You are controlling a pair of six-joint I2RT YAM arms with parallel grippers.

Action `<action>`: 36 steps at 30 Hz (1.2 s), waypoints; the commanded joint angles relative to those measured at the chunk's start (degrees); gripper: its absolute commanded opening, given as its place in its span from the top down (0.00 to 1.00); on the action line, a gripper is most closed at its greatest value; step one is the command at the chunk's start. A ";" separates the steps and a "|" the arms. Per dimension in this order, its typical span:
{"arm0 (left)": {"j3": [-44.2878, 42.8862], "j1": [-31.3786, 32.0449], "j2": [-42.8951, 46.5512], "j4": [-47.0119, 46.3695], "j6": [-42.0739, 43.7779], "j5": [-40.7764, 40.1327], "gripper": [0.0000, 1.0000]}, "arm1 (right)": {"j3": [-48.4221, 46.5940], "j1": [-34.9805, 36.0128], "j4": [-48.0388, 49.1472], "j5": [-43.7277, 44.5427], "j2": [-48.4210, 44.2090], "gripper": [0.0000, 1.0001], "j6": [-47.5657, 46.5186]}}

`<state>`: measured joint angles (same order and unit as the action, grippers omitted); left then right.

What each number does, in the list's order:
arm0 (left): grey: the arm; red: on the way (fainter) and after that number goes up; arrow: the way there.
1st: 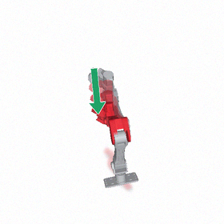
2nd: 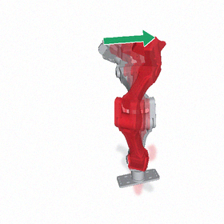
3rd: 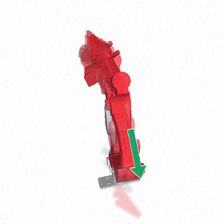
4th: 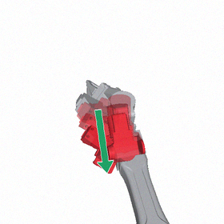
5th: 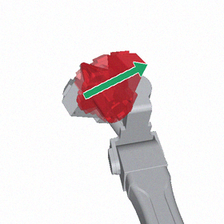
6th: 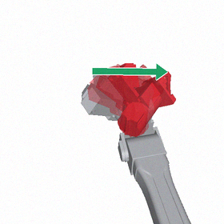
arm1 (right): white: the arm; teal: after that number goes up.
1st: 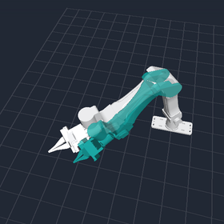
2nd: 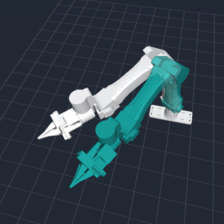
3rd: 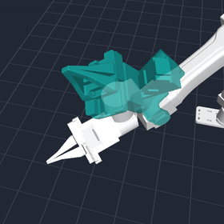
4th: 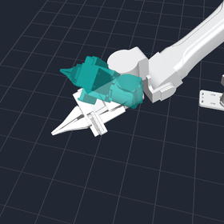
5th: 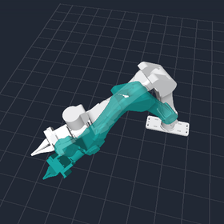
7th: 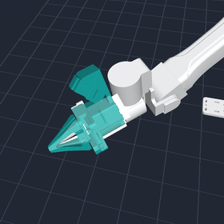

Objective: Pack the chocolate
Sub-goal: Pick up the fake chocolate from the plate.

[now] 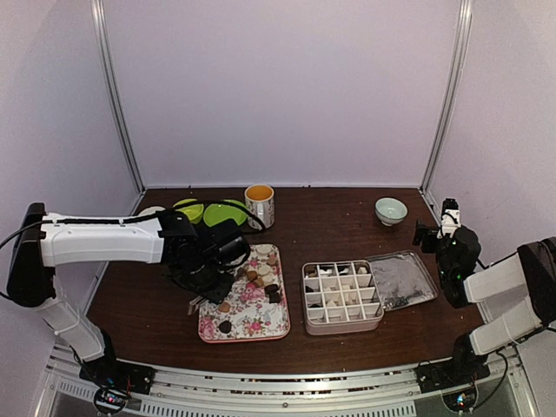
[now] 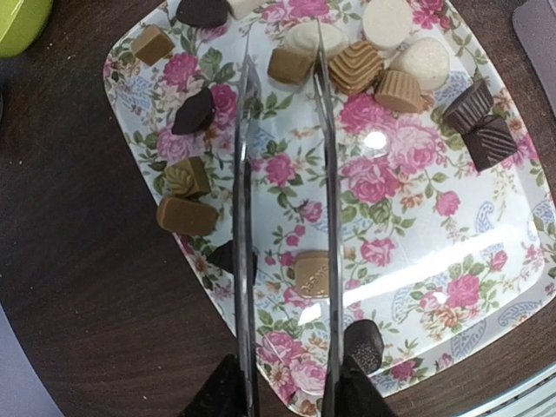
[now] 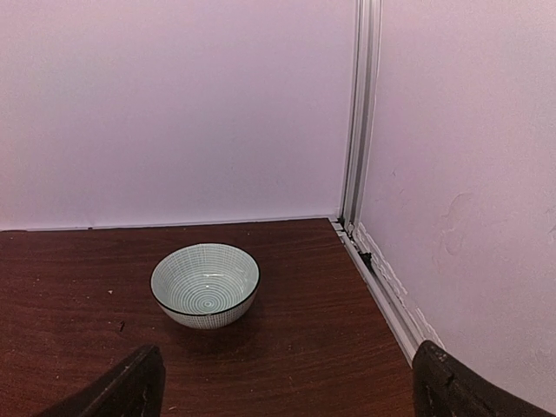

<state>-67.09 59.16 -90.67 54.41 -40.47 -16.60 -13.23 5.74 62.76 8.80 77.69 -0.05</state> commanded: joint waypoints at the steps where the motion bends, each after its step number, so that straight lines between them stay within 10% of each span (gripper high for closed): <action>1: -1.89 -0.44 -1.51 -2.20 1.32 0.63 0.65 | -0.78 -0.37 -0.01 0.08 0.09 0.00 0.05; 36: -3.45 -0.38 7.87 2.46 -0.11 -0.90 0.76 | -0.80 -0.33 -0.01 0.03 0.09 0.00 0.06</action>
<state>-68.90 58.92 -86.56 56.01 -39.90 -16.75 -13.23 5.74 62.76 8.78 77.69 -0.05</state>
